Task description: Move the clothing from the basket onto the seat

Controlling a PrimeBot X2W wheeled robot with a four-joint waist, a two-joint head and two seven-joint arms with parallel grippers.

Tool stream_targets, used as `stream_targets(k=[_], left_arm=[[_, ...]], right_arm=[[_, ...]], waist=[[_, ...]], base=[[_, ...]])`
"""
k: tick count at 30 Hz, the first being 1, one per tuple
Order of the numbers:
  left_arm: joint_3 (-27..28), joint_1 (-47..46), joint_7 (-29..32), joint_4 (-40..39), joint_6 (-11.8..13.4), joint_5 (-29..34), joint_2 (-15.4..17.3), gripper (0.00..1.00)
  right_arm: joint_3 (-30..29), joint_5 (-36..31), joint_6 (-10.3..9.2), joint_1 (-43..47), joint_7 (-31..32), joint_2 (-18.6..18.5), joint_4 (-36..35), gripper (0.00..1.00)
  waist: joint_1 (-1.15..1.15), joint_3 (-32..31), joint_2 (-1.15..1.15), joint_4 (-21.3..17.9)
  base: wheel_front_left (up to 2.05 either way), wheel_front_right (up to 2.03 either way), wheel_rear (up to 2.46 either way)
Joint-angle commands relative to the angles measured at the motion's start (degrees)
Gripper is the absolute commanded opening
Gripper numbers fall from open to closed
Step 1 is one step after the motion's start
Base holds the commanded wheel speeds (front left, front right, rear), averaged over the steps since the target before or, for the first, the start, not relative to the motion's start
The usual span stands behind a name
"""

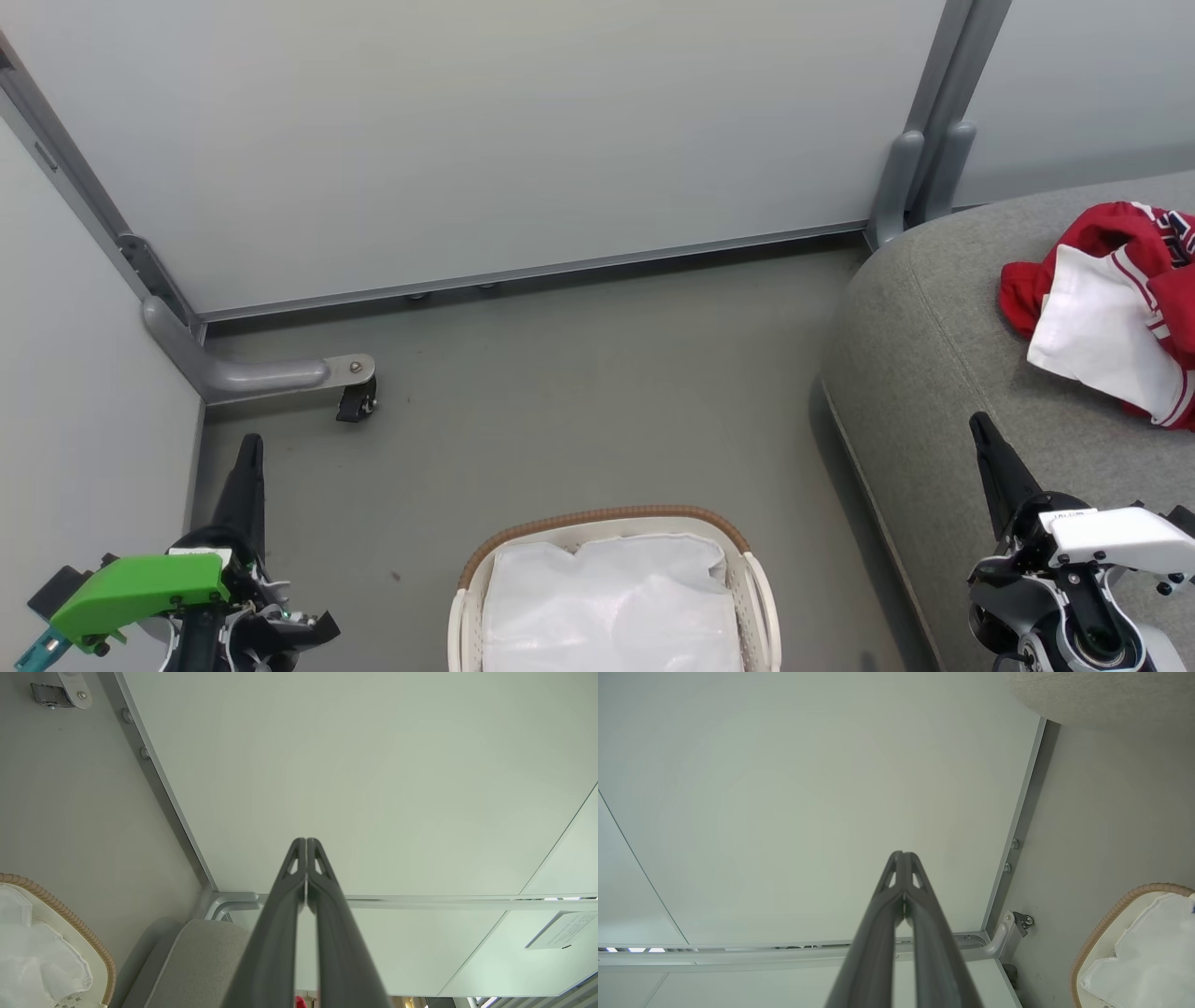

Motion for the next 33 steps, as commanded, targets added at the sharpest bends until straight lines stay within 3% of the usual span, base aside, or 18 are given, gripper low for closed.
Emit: stream_targets(k=[1, 33], left_arm=[[0.27, -0.62, 0.12, -0.07, -0.18, 0.10, 0.08, 0.00], [0.45, -0.65, 0.23, -0.07, -0.18, 0.32, -0.05, 0.00]], right_arm=[[-0.11, 0.18, -0.02, 0.59, 0.19, -0.34, -0.22, 0.00], [-0.10, 0.19, -0.02, 0.59, 0.18, -0.34, -0.22, 0.00]], waist=[[0.00, 0.00, 0.00, 0.00], [0.00, 0.00, 0.00, 0.00]], base=[[0.00, 0.00, 0.00], [0.00, 0.00, 0.00]])
